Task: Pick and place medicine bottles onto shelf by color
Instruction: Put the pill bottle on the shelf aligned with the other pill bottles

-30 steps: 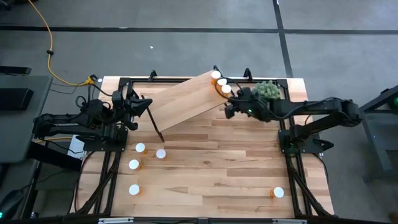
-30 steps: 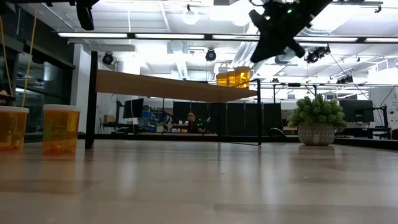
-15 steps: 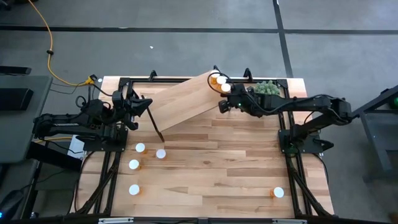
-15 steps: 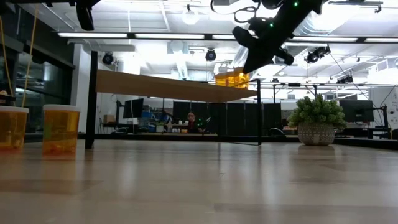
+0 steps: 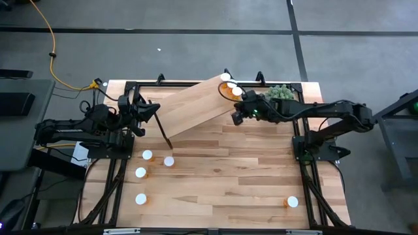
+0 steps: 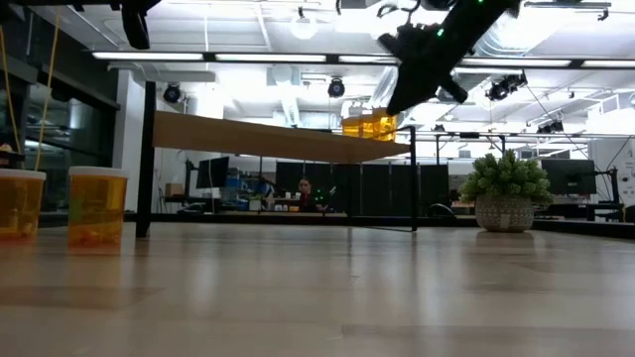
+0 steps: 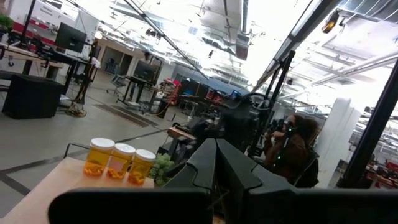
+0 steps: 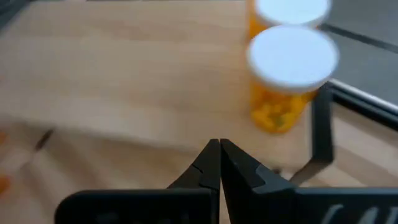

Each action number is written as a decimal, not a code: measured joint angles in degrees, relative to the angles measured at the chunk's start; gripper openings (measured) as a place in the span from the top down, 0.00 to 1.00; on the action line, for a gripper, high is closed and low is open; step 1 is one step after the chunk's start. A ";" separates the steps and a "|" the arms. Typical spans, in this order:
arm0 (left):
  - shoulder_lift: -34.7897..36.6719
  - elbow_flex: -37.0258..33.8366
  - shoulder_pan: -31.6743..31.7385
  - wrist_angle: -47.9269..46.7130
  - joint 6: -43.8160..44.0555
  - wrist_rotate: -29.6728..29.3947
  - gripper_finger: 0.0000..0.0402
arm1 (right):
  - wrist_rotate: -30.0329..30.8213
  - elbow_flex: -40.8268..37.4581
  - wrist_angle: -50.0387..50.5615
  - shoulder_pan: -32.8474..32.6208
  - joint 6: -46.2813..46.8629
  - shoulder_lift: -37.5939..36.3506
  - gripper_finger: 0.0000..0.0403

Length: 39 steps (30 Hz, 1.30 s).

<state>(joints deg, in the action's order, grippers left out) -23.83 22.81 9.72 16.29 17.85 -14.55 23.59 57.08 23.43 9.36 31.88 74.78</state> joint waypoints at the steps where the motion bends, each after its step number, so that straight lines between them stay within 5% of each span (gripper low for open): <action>1: 0.02 0.00 0.00 0.00 0.02 0.00 1.00 | -0.77 0.00 0.39 -0.91 -0.40 -1.26 1.00; 15: 0.02 0.00 0.00 0.15 1.02 0.39 1.00 | -13.43 0.02 -2.77 -14.29 7.45 -19.20 0.98; 21: 0.02 0.00 0.01 0.17 1.04 0.42 1.00 | -26.66 0.02 6.02 -16.60 22.15 -18.53 0.76; 26: 0.00 0.00 0.00 0.15 1.04 0.42 1.00 | -37.72 0.02 21.19 -24.93 32.20 -15.86 0.52; 32: 0.02 0.00 0.00 0.10 1.04 0.42 1.00 | -40.24 0.00 32.85 -39.25 45.69 -14.05 0.31; 39: 0.01 0.00 0.00 0.07 1.03 0.43 1.00 | -36.26 -1.10 33.61 -54.26 66.45 -10.59 0.25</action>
<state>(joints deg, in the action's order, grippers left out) -23.82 22.81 9.72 16.36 18.88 -14.12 -12.67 55.98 57.04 -44.90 98.33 64.18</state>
